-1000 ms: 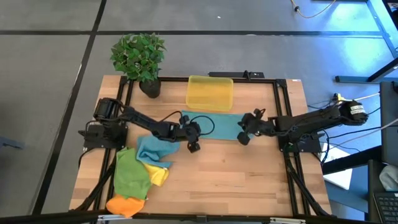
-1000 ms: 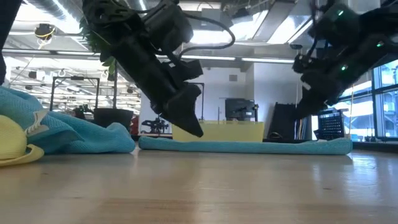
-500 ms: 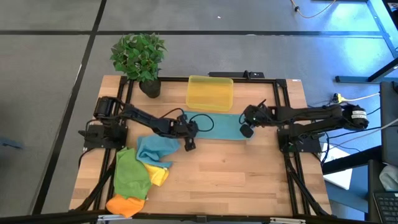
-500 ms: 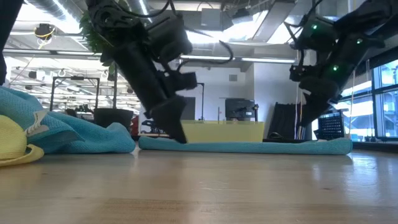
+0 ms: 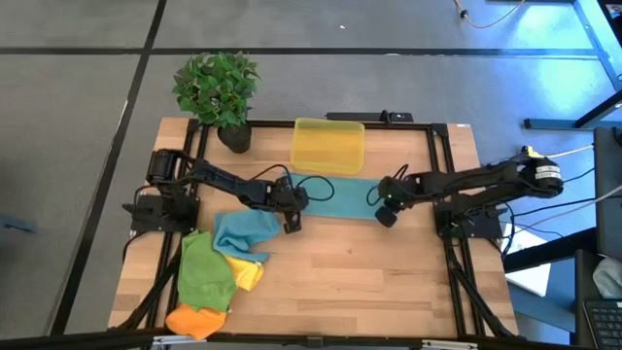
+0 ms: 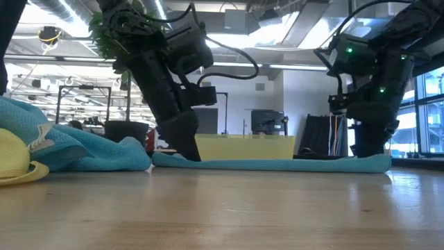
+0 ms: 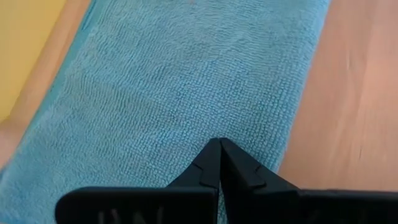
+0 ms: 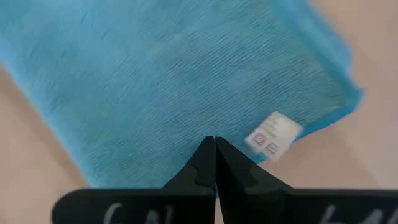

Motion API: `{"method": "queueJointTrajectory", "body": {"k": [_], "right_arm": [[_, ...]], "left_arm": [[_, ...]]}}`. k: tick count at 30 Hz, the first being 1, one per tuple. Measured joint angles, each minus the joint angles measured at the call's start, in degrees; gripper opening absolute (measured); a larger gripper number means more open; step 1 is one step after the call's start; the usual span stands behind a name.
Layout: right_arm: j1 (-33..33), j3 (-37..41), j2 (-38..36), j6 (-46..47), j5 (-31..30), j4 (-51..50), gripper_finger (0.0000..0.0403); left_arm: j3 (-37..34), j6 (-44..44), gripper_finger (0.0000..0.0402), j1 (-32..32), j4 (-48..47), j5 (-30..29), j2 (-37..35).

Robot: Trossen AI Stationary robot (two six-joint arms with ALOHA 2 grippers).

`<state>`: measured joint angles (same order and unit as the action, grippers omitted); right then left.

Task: Fold microfiber towels
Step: Fold the left blue microfiber towel

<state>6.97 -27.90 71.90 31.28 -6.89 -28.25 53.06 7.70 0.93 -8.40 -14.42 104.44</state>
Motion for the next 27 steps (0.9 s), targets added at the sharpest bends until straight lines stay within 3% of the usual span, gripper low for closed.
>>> {"method": "queueJointTrajectory", "body": {"k": [4, 13, 20, 24, 27], "right_arm": [[-5.21, 0.0, 0.76, 4.1, 2.46, -0.25, 0.0001], [-19.23, 0.03, 0.76, 16.76, 5.52, 0.93, 0.0], [-28.42, 0.09, 0.76, 21.94, 10.22, 15.86, 0.0], [-30.7, -1.64, 0.76, 21.31, 8.41, 16.23, 0.0], [-31.28, -4.05, 0.7, 20.57, 5.78, 12.43, 0.0]], "left_arm": [[0.0, -8.45, 0.0, -0.76, -0.49, 0.03, 0.01], [4.31, -15.79, 0.0005, -0.43, -8.99, -1.29, 0.36], [10.09, -19.32, 0.0017, -0.75, -12.01, -3.63, 0.39], [13.14, -19.2, 0.0028, -2.9, -10.65, 1.01, 0.37], [13.81, -18.97, 0.0036, -5.93, -0.91, 5.28, 0.69]]}}
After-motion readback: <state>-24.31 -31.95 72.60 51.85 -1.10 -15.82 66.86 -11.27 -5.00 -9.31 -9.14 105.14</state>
